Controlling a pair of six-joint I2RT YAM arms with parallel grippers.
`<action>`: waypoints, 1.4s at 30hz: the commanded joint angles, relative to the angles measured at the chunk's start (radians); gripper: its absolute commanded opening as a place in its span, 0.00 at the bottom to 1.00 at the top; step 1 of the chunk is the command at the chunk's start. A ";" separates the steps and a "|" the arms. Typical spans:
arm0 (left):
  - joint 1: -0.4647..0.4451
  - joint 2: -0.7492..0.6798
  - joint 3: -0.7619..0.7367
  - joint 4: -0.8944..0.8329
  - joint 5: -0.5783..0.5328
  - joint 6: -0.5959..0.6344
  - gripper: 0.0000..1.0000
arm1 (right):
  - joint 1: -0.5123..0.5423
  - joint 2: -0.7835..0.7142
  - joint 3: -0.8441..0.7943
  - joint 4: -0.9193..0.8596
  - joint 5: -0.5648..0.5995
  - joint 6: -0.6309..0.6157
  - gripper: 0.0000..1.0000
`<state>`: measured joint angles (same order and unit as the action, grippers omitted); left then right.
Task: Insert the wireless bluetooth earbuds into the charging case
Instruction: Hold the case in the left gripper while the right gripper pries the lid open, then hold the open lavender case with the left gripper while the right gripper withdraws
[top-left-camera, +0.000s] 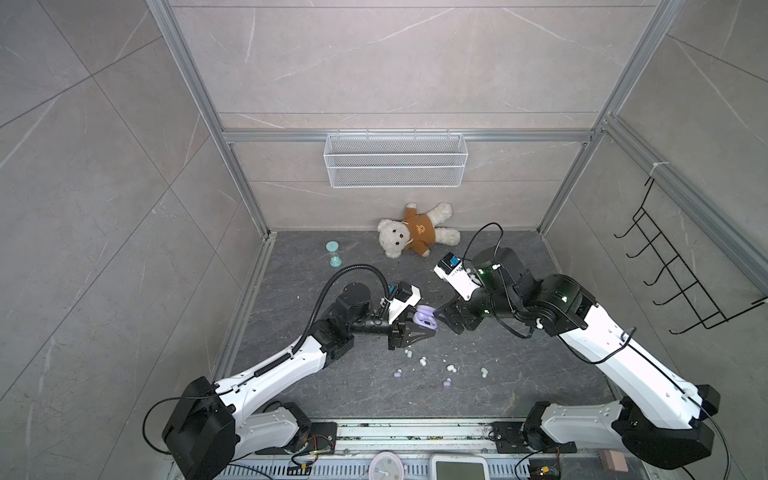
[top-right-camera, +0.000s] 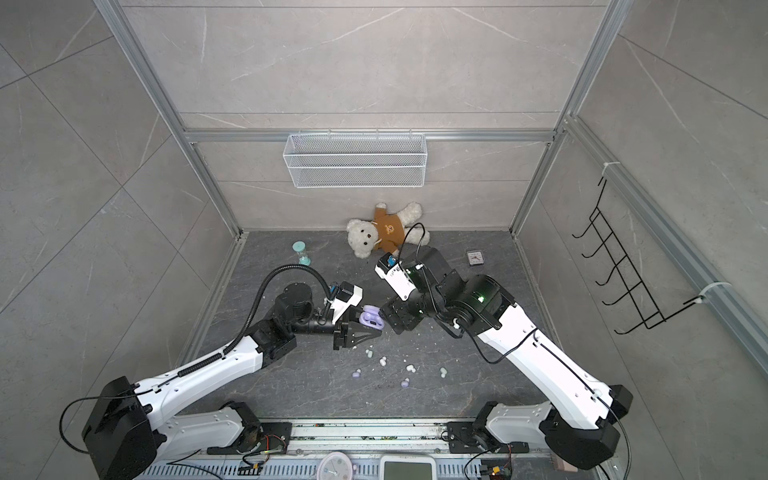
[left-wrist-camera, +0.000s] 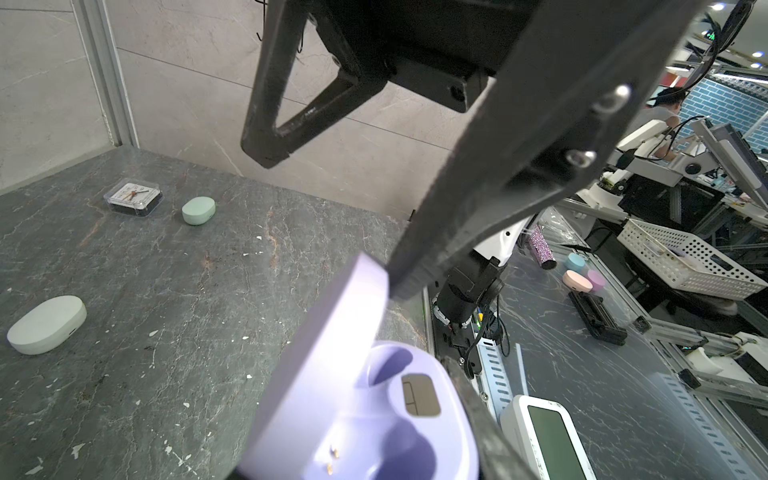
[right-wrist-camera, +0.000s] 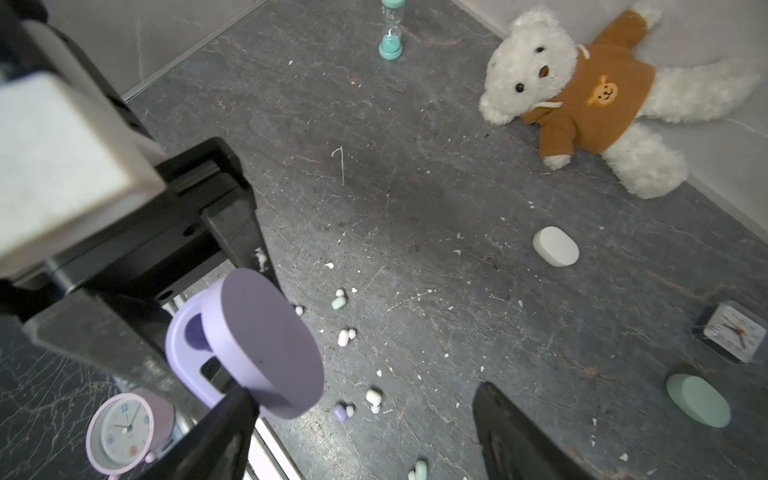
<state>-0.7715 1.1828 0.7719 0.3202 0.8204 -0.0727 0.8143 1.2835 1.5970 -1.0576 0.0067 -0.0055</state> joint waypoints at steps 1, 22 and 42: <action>-0.006 -0.041 0.014 0.049 0.072 0.041 0.22 | -0.001 0.023 0.029 0.001 0.083 0.044 0.83; -0.006 -0.038 -0.021 0.135 0.017 -0.015 0.18 | 0.000 0.028 0.087 -0.038 0.010 0.066 0.84; 0.001 -0.164 -0.160 0.231 -0.180 -0.076 0.17 | -0.115 -0.057 0.042 -0.123 -0.132 0.411 0.86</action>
<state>-0.7742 1.0668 0.6205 0.5018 0.6765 -0.1291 0.7376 1.2724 1.6917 -1.1477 -0.0906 0.2741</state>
